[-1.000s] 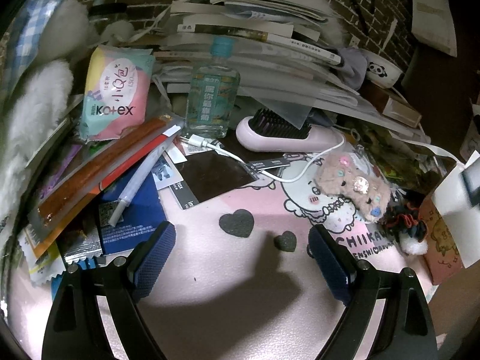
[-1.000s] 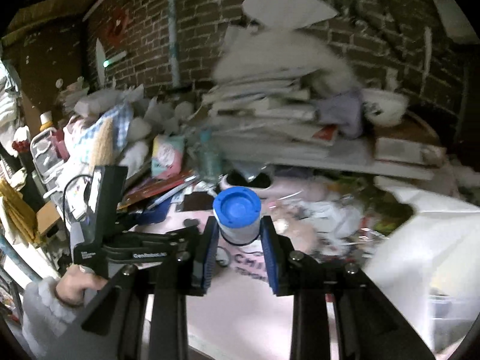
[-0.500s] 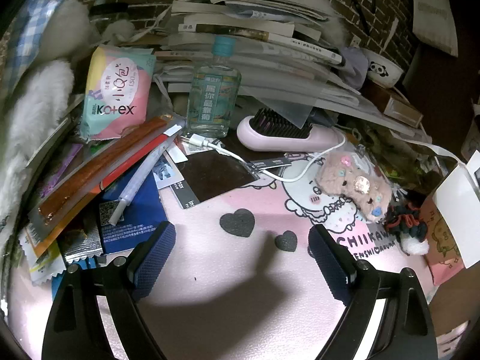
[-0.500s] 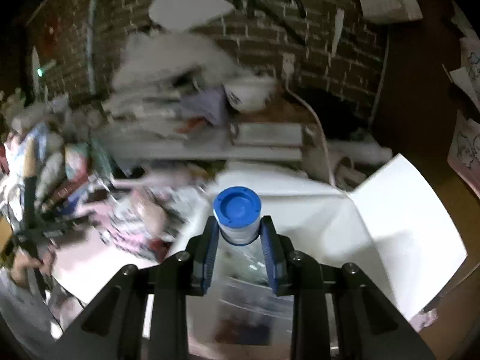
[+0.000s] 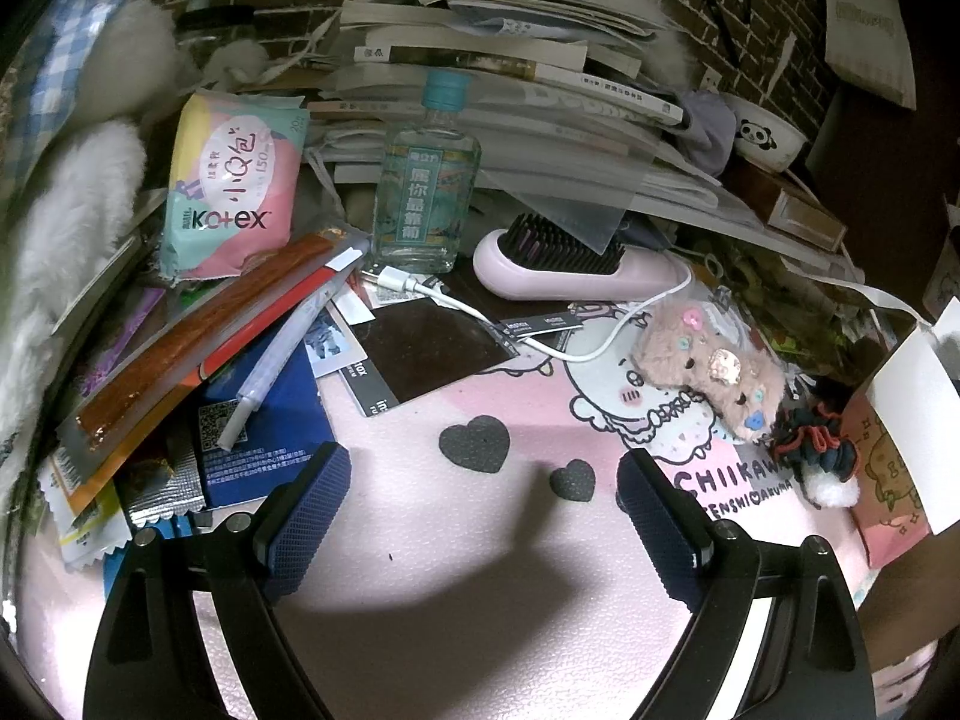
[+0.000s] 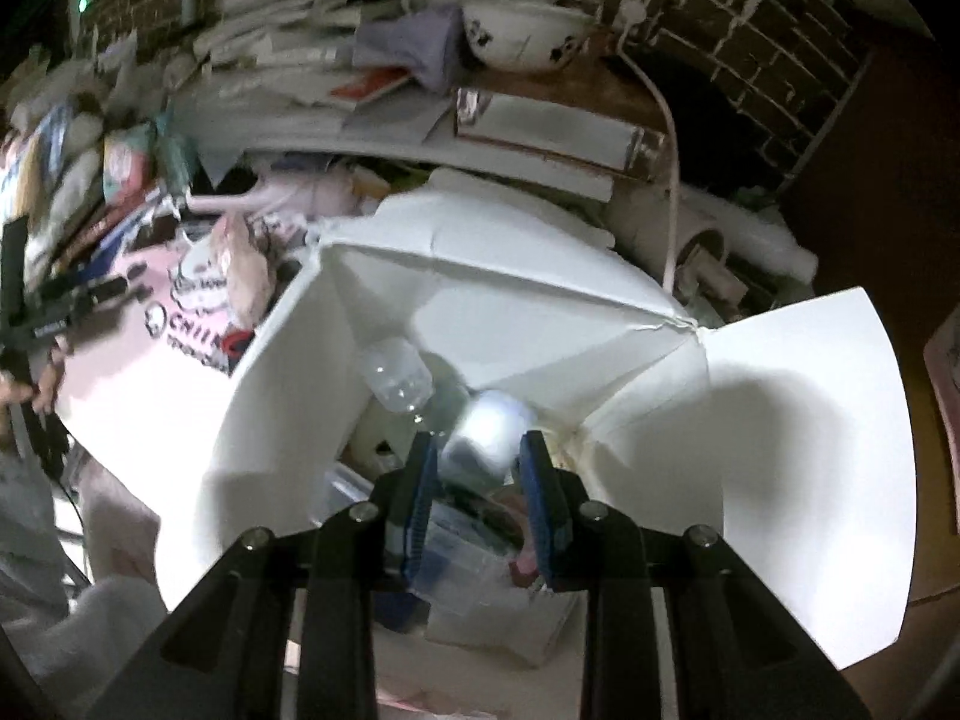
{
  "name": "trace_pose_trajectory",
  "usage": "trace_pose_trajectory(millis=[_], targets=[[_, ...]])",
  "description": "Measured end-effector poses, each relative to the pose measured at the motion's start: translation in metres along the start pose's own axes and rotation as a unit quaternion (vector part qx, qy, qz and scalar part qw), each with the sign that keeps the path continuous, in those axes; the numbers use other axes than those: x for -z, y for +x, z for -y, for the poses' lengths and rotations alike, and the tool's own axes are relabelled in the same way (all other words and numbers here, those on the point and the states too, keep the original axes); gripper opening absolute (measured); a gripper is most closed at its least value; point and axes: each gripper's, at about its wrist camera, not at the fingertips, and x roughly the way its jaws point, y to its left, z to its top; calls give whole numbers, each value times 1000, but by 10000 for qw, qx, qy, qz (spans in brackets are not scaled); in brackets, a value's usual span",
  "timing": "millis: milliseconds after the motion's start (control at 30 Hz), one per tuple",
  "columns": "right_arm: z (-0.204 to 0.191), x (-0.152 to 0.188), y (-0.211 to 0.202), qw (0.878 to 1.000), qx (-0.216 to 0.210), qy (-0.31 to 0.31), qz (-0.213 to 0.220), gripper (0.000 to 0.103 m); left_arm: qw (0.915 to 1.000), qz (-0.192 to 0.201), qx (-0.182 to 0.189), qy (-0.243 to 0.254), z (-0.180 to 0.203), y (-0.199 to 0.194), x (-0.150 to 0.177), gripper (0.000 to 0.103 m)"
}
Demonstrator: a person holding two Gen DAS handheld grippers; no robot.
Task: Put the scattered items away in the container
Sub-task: 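Withdraw the open right tool from the box back over the desk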
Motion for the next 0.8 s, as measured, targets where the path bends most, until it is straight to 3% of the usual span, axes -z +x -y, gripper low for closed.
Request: trace_pose_trajectory(millis=[100, 133, 200, 267, 333, 400, 500, 567, 667, 800], targets=[[-2, -1, 1, 10000, 33, -54, -36, 30, 10000, 2, 2, -4, 0, 0, 0, 89], [-2, -2, -1, 10000, 12, -20, 13, 35, 10000, 1, -1, -2, 0, 0, 0, 89], [-1, -3, -8, 9997, -17, 105, 237, 58, 10000, 1, -5, 2, 1, 0, 1, 89], [-2, -4, -18, 9982, -59, 248, 543, 62, 10000, 3, -3, -4, 1, 0, 1, 89], [-8, -2, -28, 9947, -467, 388, 828, 64, 10000, 2, -9, 0, 1, 0, 1, 89], [-19, 1, -35, 9884, -1010, 422, 1055, 77, 10000, 2, 4, 31, 2, 0, 1, 89], [-51, 7, -44, 9730, -1814, 203, 1415, 77, 9998, 152, 80, 108, 7, -3, -1, 89], [-75, 10, -46, 9645, -2134, -27, 1558, 77, 9993, 190, 280, 140, 14, -1, -5, 89], [-111, 15, -44, 9558, -2368, -412, 1694, 78, 9990, 134, 278, 310, 30, 9, -13, 89], [-146, 24, -28, 9518, -2566, -598, 1571, 78, 9972, -87, 358, 645, 60, 27, -26, 89]])
